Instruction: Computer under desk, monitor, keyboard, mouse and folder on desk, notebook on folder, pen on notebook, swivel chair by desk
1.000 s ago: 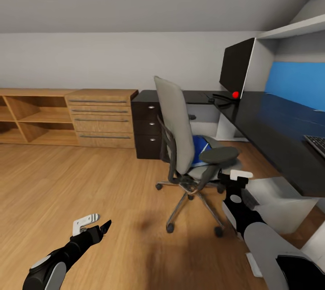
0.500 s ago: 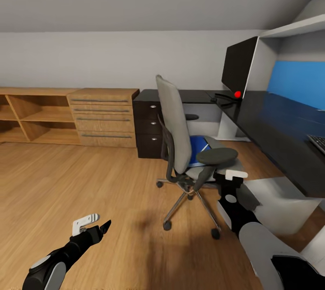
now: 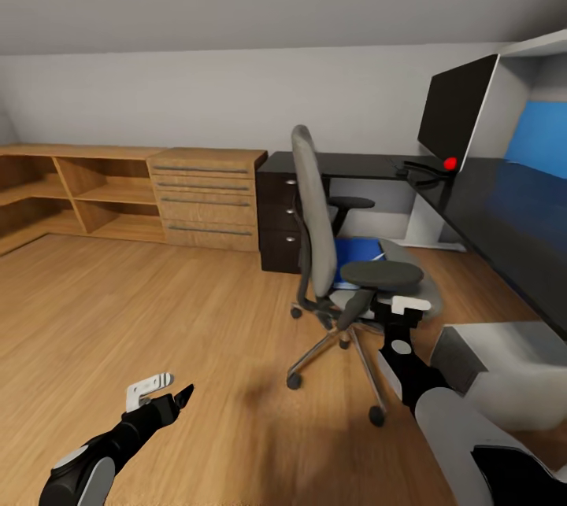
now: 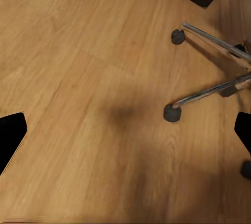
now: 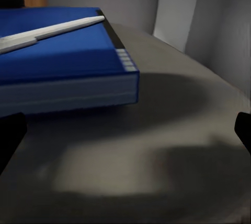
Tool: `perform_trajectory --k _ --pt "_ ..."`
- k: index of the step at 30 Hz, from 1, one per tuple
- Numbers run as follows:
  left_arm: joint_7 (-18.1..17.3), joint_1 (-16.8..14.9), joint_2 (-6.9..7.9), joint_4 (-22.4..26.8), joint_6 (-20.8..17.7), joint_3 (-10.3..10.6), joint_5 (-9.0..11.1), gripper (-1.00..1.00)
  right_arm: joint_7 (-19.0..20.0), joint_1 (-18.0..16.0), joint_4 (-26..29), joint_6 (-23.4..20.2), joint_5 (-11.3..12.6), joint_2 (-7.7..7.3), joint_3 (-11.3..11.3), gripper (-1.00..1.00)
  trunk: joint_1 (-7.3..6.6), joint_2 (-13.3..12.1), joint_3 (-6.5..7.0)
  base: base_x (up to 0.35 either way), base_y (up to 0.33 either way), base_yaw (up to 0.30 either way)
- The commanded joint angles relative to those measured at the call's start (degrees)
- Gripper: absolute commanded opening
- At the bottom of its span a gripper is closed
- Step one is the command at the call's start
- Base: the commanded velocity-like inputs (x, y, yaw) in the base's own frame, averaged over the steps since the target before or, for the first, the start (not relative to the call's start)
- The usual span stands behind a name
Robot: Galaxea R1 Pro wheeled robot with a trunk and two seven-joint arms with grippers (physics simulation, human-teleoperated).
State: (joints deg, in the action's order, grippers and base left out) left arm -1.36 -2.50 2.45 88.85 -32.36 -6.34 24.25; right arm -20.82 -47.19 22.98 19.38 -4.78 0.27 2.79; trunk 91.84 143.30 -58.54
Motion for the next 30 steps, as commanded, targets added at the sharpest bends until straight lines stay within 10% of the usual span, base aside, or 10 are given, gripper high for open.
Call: perform_trajectory --k 1,30 --pt "-0.1 0.0 -0.03 0.0 -0.3 -0.1 0.2 1.0 -0.1 0.0 0.0 0.1 -0.5 0.05 0.3 1.0 -0.01 0.0 -0.11 0.0 0.0 0.214" --pt "-0.2 0.0 -0.07 0.0 -0.3 0.0 0.3 1.0 -0.1 0.0 0.0 2.0 -0.8 0.08 0.3 1.0 -0.01 0.0 -0.48 -0.009 0.027 0.169"
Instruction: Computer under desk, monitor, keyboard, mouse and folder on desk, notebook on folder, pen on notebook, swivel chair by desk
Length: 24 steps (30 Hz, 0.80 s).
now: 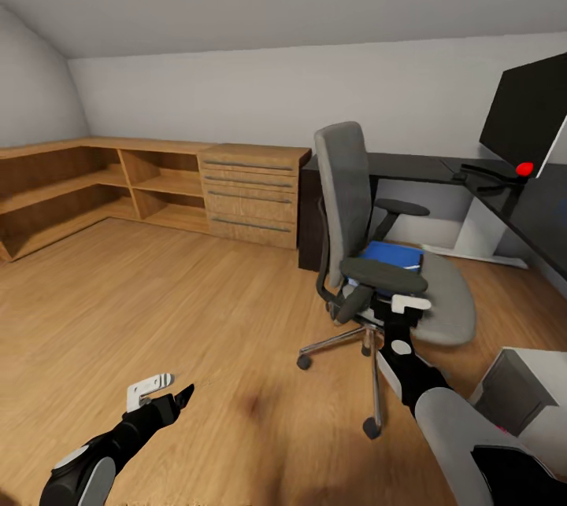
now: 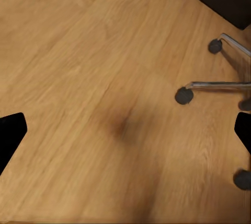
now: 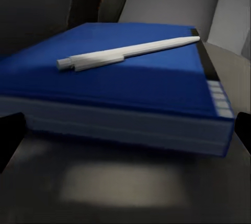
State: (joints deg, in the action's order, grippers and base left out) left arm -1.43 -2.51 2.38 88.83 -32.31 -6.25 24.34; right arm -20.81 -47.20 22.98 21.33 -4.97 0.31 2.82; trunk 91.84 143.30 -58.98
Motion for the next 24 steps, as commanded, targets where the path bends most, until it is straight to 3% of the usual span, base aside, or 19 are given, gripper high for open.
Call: perform_trajectory --k 1,7,14,24 --pt "-0.1 0.0 -0.01 0.0 -0.3 -0.1 0.2 1.0 -0.1 0.0 0.0 0.1 -0.6 0.04 0.3 1.0 -0.01 0.0 -0.05 0.0 0.0 0.276" --pt "-0.1 0.0 -0.01 0.0 -0.3 -0.1 0.2 1.0 -0.1 0.0 0.0 0.1 -0.6 0.04 0.3 1.0 -0.01 0.0 -0.05 0.0 0.0 0.259" --pt "-0.1 0.0 -0.01 0.0 -0.3 -0.1 0.1 1.0 -0.1 0.0 0.0 0.2 -0.7 -0.04 0.3 1.0 -0.01 0.0 -0.05 0.0 0.0 0.049" --pt "-0.1 0.0 -0.01 0.0 -0.3 -0.1 0.1 1.0 0.0 0.0 0.0 0.2 -0.7 -0.13 0.3 1.0 -0.01 0.0 0.16 0.0 0.0 -0.196"
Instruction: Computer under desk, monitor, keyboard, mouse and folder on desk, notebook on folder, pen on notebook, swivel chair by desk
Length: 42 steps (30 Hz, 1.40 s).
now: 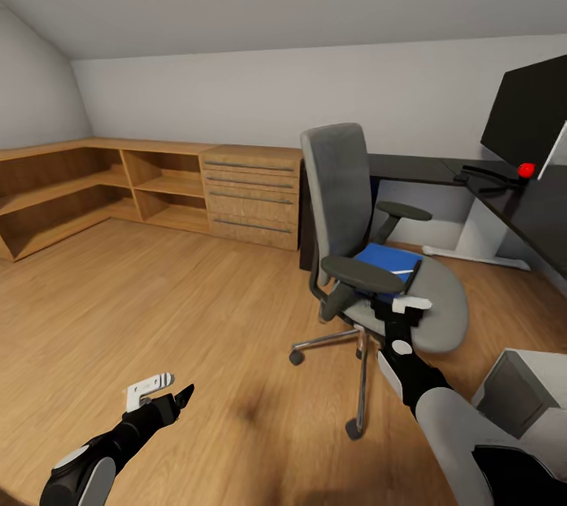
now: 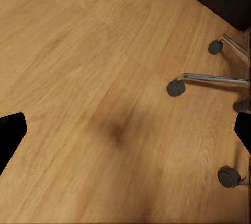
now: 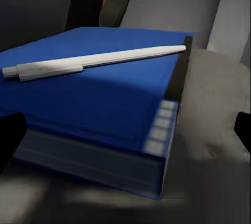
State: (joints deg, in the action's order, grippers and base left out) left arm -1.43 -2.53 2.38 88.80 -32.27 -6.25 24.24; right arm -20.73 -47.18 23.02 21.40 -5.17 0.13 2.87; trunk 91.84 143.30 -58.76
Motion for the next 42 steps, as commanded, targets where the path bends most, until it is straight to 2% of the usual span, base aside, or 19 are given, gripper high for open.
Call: perform_trajectory --k 1,34,42 --pt "-0.1 0.0 -0.01 0.1 -0.3 -0.1 0.2 1.0 -0.1 0.0 -0.1 0.1 -0.5 0.05 0.3 1.0 -0.01 0.0 -0.02 0.0 0.0 -0.246" --pt "-0.1 0.0 -0.01 0.1 -0.3 -0.2 0.2 1.0 0.2 0.0 -0.1 0.2 -0.2 -0.39 0.5 1.0 -0.01 0.0 0.63 0.0 0.0 -0.255" --pt "-0.1 0.0 0.05 0.1 -0.3 -0.2 0.2 1.0 0.3 0.0 -0.1 0.2 -0.2 -0.35 0.4 1.0 -0.01 0.0 0.63 0.0 0.0 -0.081"
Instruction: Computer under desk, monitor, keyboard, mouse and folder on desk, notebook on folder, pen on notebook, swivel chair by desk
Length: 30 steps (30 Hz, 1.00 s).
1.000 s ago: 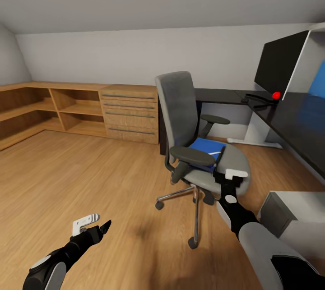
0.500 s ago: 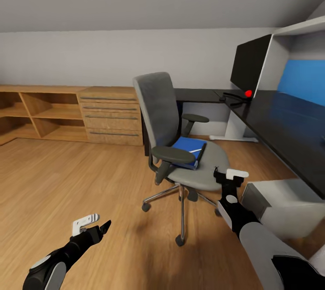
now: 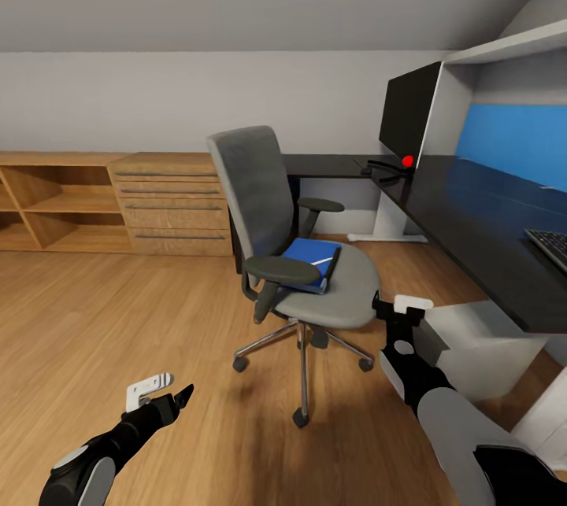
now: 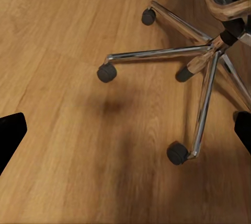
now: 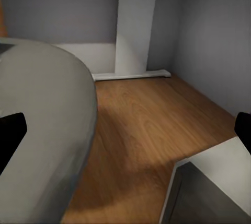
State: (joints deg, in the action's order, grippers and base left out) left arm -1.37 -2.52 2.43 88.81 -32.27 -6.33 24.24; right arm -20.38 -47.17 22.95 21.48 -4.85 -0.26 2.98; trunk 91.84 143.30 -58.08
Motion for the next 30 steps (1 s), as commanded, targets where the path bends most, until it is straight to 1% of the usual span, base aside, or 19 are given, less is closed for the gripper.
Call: perform_trajectory --k 1,11,12,13,18,24,30 --pt "-0.1 0.0 0.01 0.0 -0.3 -0.1 0.2 1.0 -0.1 -0.1 -0.1 0.1 -0.5 0.06 0.3 1.0 -0.01 0.0 -0.05 0.0 0.0 -0.011" --pt "-0.1 0.0 0.02 0.0 -0.3 -0.1 0.2 1.0 -0.3 0.0 0.0 0.2 -0.4 0.34 0.2 1.0 -0.01 0.0 -0.05 0.0 0.0 -0.002" --pt "-0.1 0.0 0.02 0.0 -0.3 -0.3 0.2 1.0 -0.3 0.0 0.0 0.2 -0.4 0.37 0.2 1.0 -0.01 0.0 -0.05 0.0 0.0 0.0" --pt "-0.2 0.0 -0.03 0.0 -0.3 -1.1 0.2 1.0 -0.4 0.0 0.0 0.2 -0.4 0.46 0.2 1.0 -0.01 0.0 -0.05 0.0 0.0 0.0" --pt "-0.3 0.0 -0.06 0.0 -0.3 -1.5 0.2 1.0 -0.3 0.0 -0.1 0.1 -0.4 0.49 0.3 1.0 -0.01 0.0 -0.05 0.0 0.0 0.0" --pt "-0.4 0.0 -0.06 0.0 -0.3 -1.7 0.2 1.0 -0.4 -0.1 0.0 0.1 -0.4 0.43 0.3 1.0 -0.01 0.0 -0.05 0.212 0.0 0.0" --pt "-0.4 0.0 -0.06 0.0 -0.3 -1.9 0.3 1.0 -0.4 0.0 0.0 0.1 -0.4 0.43 0.3 1.0 -0.01 0.0 -0.05 0.067 0.0 0.0"
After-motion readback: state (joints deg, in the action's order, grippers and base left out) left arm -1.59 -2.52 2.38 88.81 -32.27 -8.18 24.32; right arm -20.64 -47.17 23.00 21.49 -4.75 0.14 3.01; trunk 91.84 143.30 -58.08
